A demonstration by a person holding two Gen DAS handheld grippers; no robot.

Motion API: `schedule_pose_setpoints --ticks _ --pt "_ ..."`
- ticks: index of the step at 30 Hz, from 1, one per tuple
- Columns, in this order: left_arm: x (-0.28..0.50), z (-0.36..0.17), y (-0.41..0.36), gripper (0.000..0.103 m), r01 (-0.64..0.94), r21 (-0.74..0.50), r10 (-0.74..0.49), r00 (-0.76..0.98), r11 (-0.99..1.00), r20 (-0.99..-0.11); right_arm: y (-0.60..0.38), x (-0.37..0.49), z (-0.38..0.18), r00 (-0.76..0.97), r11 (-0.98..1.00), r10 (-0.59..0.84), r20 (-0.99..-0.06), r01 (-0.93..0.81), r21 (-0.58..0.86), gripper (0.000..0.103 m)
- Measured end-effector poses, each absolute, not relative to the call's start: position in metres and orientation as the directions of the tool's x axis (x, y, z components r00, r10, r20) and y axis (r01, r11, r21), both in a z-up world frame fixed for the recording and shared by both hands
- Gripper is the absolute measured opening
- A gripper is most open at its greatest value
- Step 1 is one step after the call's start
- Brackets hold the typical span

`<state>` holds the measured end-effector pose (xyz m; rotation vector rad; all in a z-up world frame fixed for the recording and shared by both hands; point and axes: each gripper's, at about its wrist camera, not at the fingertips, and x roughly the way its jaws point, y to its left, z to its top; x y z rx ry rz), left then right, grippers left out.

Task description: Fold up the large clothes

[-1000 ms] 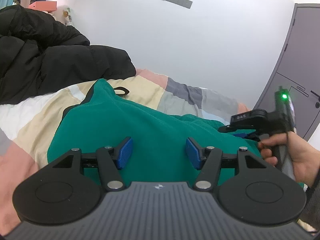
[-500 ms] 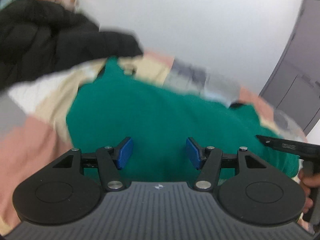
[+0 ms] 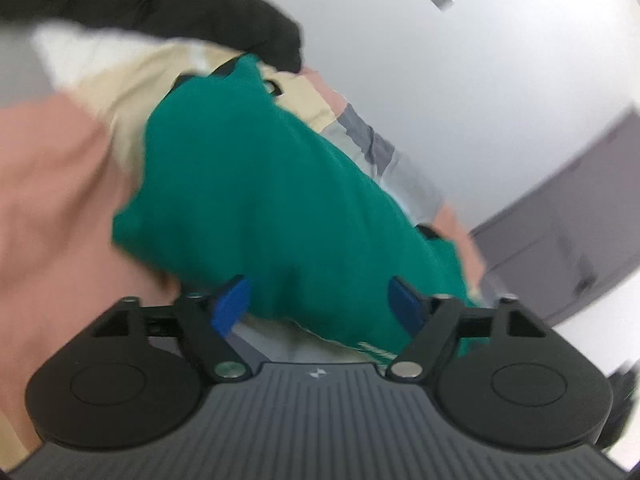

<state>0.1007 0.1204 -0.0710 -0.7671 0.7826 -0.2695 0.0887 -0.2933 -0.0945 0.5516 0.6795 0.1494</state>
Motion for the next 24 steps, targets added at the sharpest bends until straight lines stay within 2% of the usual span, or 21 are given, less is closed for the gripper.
schedule_pose_setpoints --ticks 3,7,8,9,10,16,20,24 --pt "0.100 -0.086 0.134 0.085 -0.137 -0.802 -0.544 0.667 0.582 -0.509 -0.308 0.079 -0.105 0.766 0.760 0.326 -0.554 0.136 0.636 0.047" --pt "0.106 -0.104 0.144 0.085 -0.218 -0.839 -0.563 0.655 0.498 -0.504 -0.324 0.076 -0.124 0.752 0.636 0.355 -0.556 0.242 0.733 0.050" --pt "0.108 -0.109 0.147 0.085 -0.240 -0.848 -0.562 0.659 0.472 -0.499 -0.325 0.077 -0.129 0.751 0.619 0.351 -0.559 0.263 0.740 0.068" --pt "0.110 -0.116 0.150 0.086 -0.267 -0.862 -0.563 0.666 0.432 -0.489 -0.327 0.077 -0.133 0.753 0.596 0.351 -0.556 0.278 0.753 0.082" --pt "0.112 -0.121 0.153 0.086 -0.286 -0.872 -0.566 0.671 0.398 -0.479 -0.329 0.077 -0.137 0.759 0.569 0.350 -0.549 0.293 0.768 0.091" --pt "0.127 -0.151 0.165 0.087 -0.376 -0.883 -0.541 0.698 0.280 -0.469 -0.344 0.085 -0.171 0.783 0.347 0.368 -0.501 0.384 0.856 0.090" --pt "0.134 -0.157 0.171 0.086 -0.361 -0.907 -0.520 0.744 0.217 -0.420 -0.350 0.094 -0.184 0.815 0.300 0.306 -0.492 0.407 0.862 0.090" --pt "0.145 -0.163 0.168 0.085 -0.358 -0.904 -0.504 0.751 0.232 -0.426 -0.349 0.110 -0.192 0.838 0.272 0.289 -0.463 0.392 0.879 0.092"
